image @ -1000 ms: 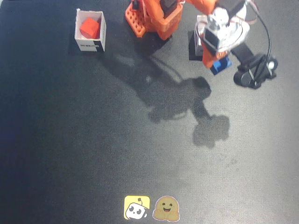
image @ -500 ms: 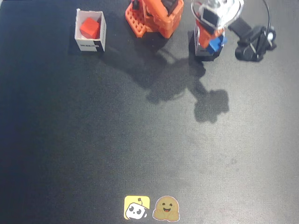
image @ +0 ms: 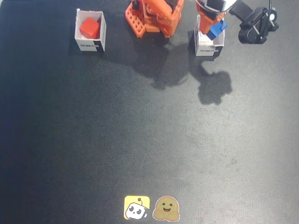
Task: Put the red cube in the right box and the blue cube in the left box.
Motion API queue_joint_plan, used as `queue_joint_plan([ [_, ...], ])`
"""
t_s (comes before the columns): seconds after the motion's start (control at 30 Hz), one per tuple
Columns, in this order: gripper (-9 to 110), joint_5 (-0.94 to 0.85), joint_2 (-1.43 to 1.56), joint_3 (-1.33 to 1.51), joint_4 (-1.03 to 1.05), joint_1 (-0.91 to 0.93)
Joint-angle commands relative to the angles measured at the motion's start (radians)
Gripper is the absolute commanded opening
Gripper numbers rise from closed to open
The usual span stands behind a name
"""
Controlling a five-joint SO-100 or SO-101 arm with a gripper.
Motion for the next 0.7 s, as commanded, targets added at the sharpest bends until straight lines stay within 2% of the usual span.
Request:
queue_joint_plan([
  [0.0, 10, -0.021, 0.029, -0.003, 0.018, -0.008],
  [0.27, 10, -0.031, 0.029, 0.002, 0.011, -0.012],
  [0.67, 22, -0.029, 0.023, -0.021, -0.048, -0.049],
])
